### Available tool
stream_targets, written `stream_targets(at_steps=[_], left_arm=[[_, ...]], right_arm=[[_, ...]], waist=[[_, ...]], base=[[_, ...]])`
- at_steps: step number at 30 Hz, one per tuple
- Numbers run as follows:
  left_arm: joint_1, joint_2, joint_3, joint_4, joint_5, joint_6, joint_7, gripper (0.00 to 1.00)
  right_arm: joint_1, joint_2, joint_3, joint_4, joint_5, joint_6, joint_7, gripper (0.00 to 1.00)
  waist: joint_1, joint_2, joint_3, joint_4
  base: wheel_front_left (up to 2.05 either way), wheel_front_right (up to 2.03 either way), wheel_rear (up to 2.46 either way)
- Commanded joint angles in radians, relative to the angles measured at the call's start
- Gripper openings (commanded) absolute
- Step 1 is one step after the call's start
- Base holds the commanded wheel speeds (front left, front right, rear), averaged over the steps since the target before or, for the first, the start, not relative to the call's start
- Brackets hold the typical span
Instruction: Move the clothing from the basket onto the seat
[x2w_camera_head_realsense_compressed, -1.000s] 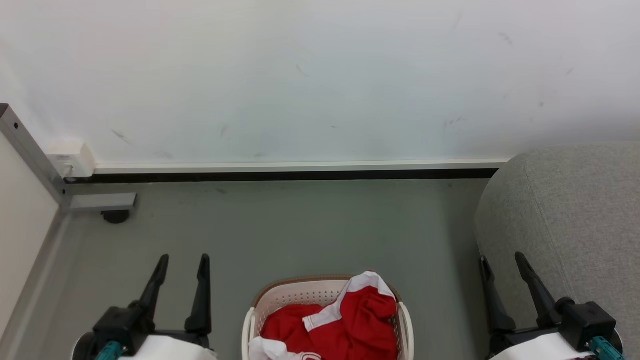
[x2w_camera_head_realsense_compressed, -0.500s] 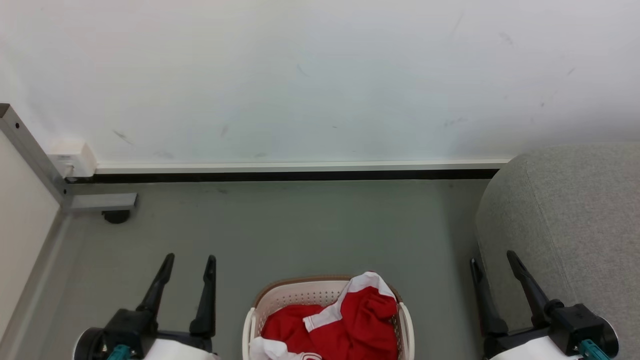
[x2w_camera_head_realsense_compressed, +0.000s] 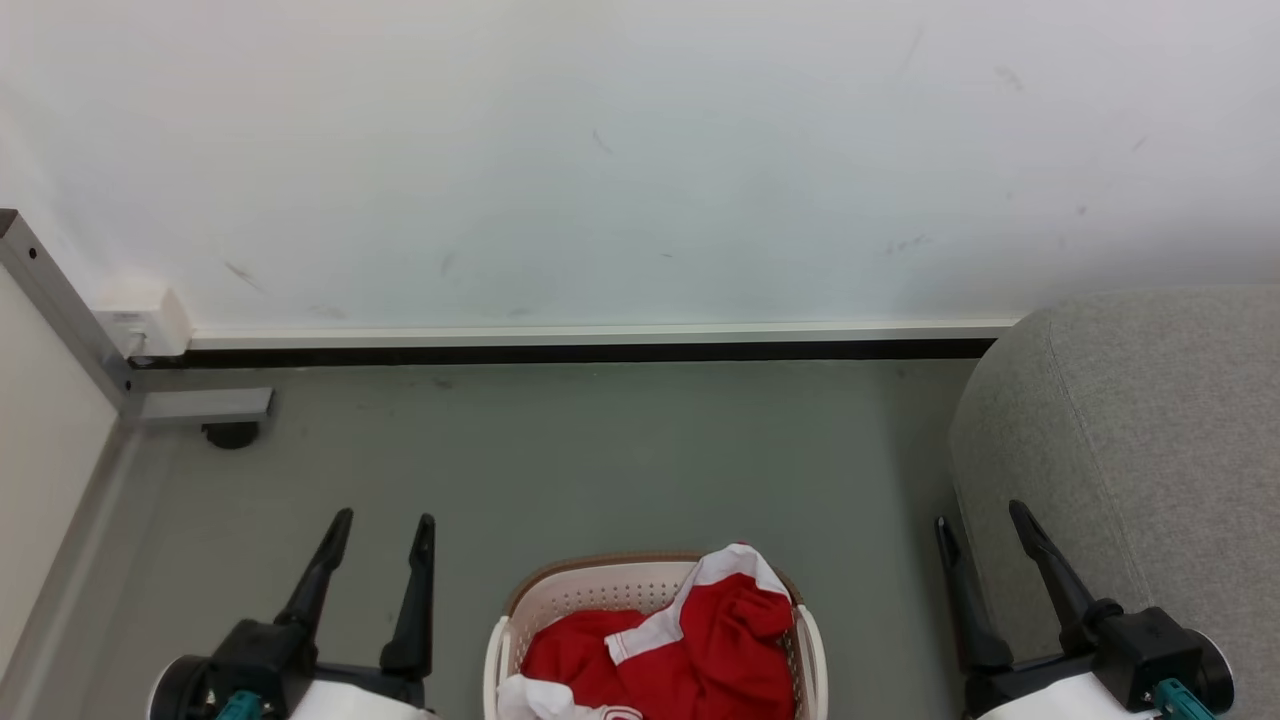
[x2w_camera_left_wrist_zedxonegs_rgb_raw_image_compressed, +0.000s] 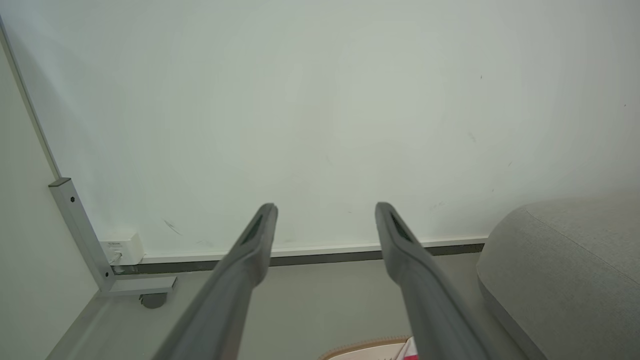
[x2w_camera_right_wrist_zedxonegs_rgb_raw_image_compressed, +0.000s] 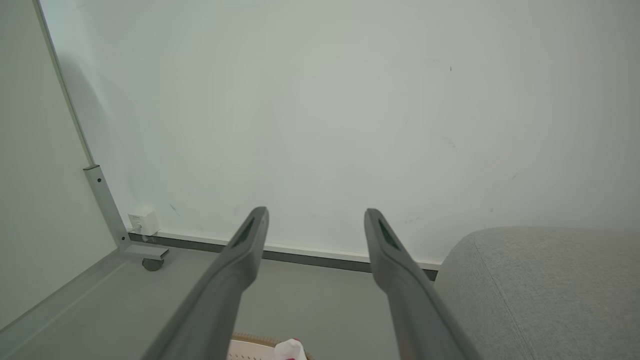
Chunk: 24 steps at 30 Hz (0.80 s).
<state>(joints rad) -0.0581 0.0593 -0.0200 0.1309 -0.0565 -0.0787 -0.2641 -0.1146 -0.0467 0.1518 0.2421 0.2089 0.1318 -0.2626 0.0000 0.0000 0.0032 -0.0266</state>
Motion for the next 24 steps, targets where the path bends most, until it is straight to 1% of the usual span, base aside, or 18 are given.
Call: stream_targets(at_steps=[1, 16, 24], left_arm=[[0.0, 0.0, 0.004, 0.004, 0.011, -0.003, -0.001, 1.0], [-0.004, -0.005, 0.012, 0.005, 0.019, -0.011, -0.001, 1.0], [-0.005, -0.005, 0.017, 0.002, 0.024, -0.011, -0.001, 1.0]], right_arm=[[-0.007, -0.007, -0.001, 0.001, 0.0, -0.002, -0.003, 1.0], [-0.011, -0.007, 0.005, 0.005, 0.009, -0.002, -0.003, 1.0], [-0.015, -0.006, 0.005, -0.003, 0.016, -0.002, -0.003, 1.0]], waist=[[0.0, 0.0, 0.001, 0.0], [0.0, 0.0, 0.002, -0.004], [0.0, 0.0, 0.019, -0.025]], base=[[0.0, 0.0, 0.0], [0.0, 0.0, 0.0], [0.0, 0.0, 0.0]])
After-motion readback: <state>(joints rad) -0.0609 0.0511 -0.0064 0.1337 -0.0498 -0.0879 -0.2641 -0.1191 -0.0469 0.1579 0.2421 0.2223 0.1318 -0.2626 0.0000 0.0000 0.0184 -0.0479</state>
